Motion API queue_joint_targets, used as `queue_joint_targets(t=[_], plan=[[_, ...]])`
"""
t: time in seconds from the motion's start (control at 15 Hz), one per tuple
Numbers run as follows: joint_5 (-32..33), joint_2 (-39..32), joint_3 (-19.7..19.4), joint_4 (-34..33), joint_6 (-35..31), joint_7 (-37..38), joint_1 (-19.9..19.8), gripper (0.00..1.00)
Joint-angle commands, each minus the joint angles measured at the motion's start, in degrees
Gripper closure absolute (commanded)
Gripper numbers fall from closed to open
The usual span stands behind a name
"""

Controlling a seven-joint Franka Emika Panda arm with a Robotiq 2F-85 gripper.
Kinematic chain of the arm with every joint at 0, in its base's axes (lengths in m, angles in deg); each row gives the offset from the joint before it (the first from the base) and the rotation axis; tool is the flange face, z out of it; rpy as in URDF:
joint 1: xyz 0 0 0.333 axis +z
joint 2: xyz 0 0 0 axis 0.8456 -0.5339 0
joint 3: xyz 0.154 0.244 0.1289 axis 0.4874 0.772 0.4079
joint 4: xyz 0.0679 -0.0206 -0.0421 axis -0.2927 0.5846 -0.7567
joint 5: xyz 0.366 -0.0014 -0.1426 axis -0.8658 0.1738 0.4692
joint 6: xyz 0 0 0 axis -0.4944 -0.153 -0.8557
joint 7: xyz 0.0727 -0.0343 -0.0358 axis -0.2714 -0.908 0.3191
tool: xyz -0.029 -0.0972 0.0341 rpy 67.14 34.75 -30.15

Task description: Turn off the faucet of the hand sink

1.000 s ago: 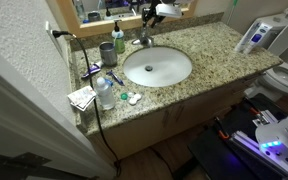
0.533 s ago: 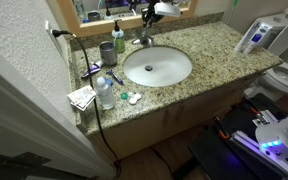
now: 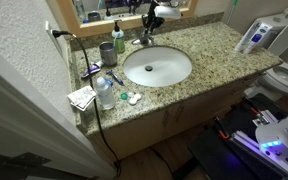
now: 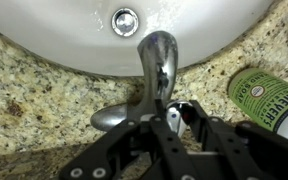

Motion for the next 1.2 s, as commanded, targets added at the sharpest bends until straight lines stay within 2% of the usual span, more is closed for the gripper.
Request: queue_joint_targets(t=[0.0, 0.13, 0.2, 0.27, 0.4, 0.67, 0.73, 0.93, 1.0, 1.13], plan=[[2.0, 0.1, -1.0, 0.6, 8.4, 0.0, 0.1, 0.93], [2.0, -0.5, -0.9, 0.6, 8.6, -0.2, 0.1, 0.93], [1.9, -0.3, -0.8, 0.7, 8.8, -0.2, 0.1, 0.46], [1.7, 0.1, -0.6, 0.9, 9.4, -0.6, -0.1, 0.45], [2.2, 1.8, -0.6, 2.3, 13.4, -1.4, -0.1, 0.32], [5.9, 7.9, -1.0, 7.5, 14.9, -3.7, 0.2, 0.05], [6.9, 9.7, -1.1, 9.2, 14.8, -4.2, 0.2, 0.0], [7.3, 12.7, -1.0, 13.2, 14.3, -5.2, -1.1, 0.0], [7.0, 9.3, -0.8, 8.0, 14.9, -3.3, -0.2, 0.0], [7.1, 11.0, -1.0, 10.2, 15.0, -3.8, -0.6, 0.0]])
